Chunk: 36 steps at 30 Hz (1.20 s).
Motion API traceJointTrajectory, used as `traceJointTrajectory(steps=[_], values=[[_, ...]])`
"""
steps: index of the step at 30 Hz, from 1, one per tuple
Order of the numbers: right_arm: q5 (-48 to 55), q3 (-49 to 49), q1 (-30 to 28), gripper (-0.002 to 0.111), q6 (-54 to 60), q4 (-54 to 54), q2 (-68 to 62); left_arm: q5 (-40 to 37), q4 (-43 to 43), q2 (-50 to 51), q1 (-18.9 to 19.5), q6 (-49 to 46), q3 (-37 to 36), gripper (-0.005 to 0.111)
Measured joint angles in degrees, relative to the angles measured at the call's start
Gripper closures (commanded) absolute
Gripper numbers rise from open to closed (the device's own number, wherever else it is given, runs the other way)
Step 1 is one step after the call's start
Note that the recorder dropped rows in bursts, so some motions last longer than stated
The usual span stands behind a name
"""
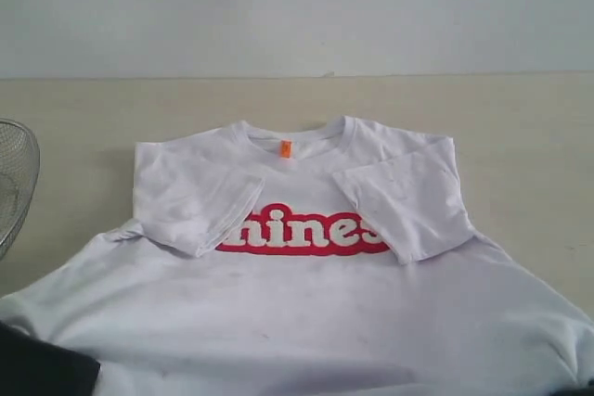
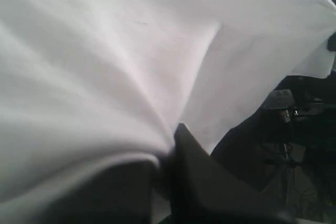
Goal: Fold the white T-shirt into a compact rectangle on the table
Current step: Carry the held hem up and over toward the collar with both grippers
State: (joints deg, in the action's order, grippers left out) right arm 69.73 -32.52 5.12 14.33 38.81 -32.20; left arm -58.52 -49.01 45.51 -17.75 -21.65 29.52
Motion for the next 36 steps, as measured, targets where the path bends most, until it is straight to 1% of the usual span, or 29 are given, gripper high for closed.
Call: traceJointTrajectory(steps=[3,11,31,36], values=[[0.0,0.0,0.0,0.109,-0.5,0.0,1.5,-1.8,0.0,-2.1,0.0,1.3,0.0,0.102],[0.3,0.0,0.0,0.109,-1.1,0.5,3.4,-3.4,0.5,-7.0,0.0,4.6,0.0,0.102],[0.4,0.0,0.0,0.109,-2.0,0.5,7.1,-5.5,0.5,-8.3,0.0,5.5,0.0,0.102],[0.4,0.0,1.9,0.109,-2.1,0.5,7.4,-5.5,-0.4,-10.0,0.0,5.9,0.0,0.102]])
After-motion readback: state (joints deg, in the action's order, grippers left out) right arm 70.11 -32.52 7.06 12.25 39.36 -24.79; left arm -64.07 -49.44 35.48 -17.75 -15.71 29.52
